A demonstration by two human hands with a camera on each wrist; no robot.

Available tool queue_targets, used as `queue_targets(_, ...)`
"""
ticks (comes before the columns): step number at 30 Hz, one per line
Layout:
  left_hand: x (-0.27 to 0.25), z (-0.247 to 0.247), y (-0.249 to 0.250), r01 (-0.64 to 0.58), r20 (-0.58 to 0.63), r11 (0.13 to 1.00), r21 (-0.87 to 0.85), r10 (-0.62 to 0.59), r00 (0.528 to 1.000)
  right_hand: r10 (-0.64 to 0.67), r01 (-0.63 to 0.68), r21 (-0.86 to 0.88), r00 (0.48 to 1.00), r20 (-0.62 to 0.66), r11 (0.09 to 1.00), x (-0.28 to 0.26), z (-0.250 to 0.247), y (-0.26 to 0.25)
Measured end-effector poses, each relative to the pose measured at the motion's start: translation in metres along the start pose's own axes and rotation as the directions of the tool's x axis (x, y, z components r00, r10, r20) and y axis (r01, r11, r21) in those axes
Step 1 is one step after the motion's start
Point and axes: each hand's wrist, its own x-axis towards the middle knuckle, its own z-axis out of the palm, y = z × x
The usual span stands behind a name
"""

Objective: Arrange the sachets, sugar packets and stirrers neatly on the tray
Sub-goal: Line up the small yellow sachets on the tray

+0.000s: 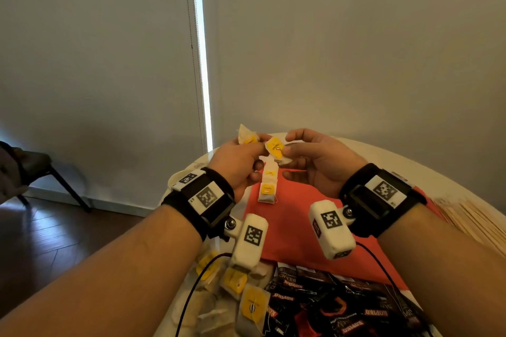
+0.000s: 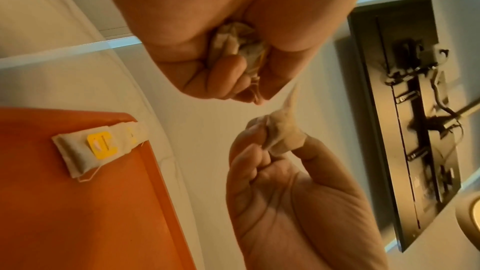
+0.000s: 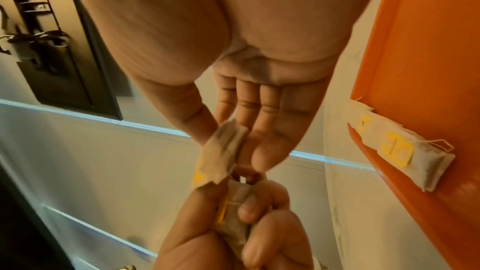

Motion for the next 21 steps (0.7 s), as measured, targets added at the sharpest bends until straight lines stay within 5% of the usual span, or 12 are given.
queue_targets(6,0.002,-0.007,-0.004,-0.044,0.034,0.993,-0.110,0.048,0.998,-0.195,0.187,-0.144,0.980,-0.046,0.972,0.004,0.009,-0.003)
queue_targets(13,0.010,-0.012,-0.001,-0.115,-0.047,0.989,-0.098,0.111,0.993,-0.049,0.039,-0.473,0.999,-0.009,0.880,0.002,0.008,-0.005)
queue_targets(21,0.010,-0.016,-0.005,-0.113,-0.058,0.993,-0.022,0.111,0.992,-0.166,0.095,-0.506,0.981,-0.098,0.857,0.010,0.010,-0.008)
